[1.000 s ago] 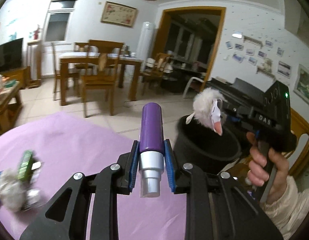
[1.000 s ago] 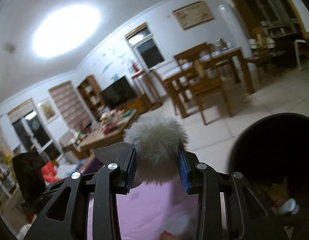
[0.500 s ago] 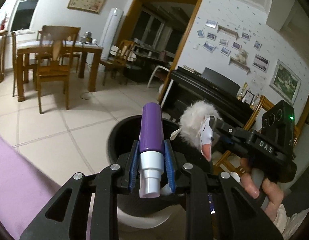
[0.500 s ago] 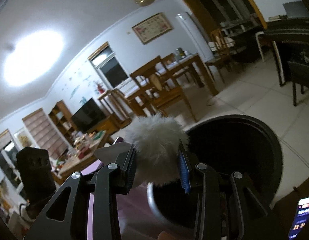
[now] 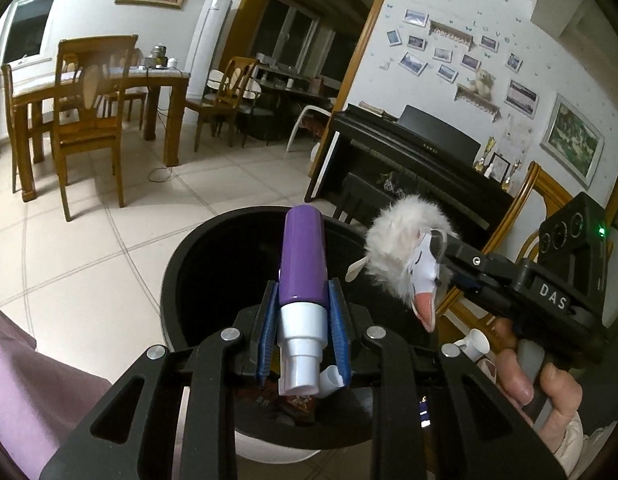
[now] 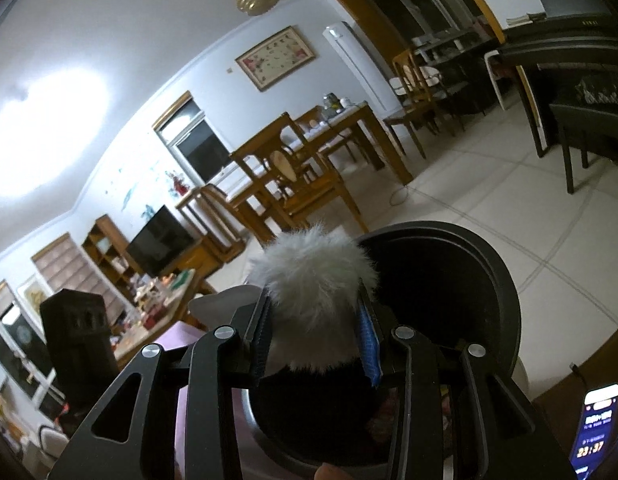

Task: Collect trash
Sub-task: 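Carry the bottle and toy over the black bin and open both tools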

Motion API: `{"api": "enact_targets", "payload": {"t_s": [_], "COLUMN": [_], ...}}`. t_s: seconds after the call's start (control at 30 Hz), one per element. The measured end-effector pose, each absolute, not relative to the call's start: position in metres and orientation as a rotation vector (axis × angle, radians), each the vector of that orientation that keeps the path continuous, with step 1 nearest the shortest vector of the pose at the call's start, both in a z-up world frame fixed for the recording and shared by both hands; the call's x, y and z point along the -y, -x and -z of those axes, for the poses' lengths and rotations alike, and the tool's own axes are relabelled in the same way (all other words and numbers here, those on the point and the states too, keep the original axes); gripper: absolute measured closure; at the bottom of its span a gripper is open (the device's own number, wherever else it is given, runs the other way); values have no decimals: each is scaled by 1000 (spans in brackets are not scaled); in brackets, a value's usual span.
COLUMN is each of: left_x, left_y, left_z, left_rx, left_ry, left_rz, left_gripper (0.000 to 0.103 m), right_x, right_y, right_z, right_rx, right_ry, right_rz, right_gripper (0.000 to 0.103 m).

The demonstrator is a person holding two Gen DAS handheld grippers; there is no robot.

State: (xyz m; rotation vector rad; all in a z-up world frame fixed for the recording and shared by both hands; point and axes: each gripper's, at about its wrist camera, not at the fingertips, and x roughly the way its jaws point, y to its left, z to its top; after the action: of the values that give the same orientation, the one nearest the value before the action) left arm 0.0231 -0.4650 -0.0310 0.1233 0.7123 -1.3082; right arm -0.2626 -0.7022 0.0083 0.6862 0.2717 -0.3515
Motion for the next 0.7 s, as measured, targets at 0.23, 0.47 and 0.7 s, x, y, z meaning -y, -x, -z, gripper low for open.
{"api": "enact_targets", "payload": {"t_s": [0.23,0.47,0.7], "left_x": [468,454,416], "left_y": [-2,-3,-6], "left_z": [19,6,-5], "left_rx": [-607,-603,-583], "left_ry": [-198,-220,-197], "left_rz": [1247,1231,1189], "left_gripper": [5,5,5], "right_x": [701,694,678], "right_y": [274,273,255], "right_z": [-9,-10,-20], "right_rx": [-242,-243,-270], "right_ry": [-725,-709,-683], "right_rz": [369,368,330], "right_gripper": [27,22,22]}}
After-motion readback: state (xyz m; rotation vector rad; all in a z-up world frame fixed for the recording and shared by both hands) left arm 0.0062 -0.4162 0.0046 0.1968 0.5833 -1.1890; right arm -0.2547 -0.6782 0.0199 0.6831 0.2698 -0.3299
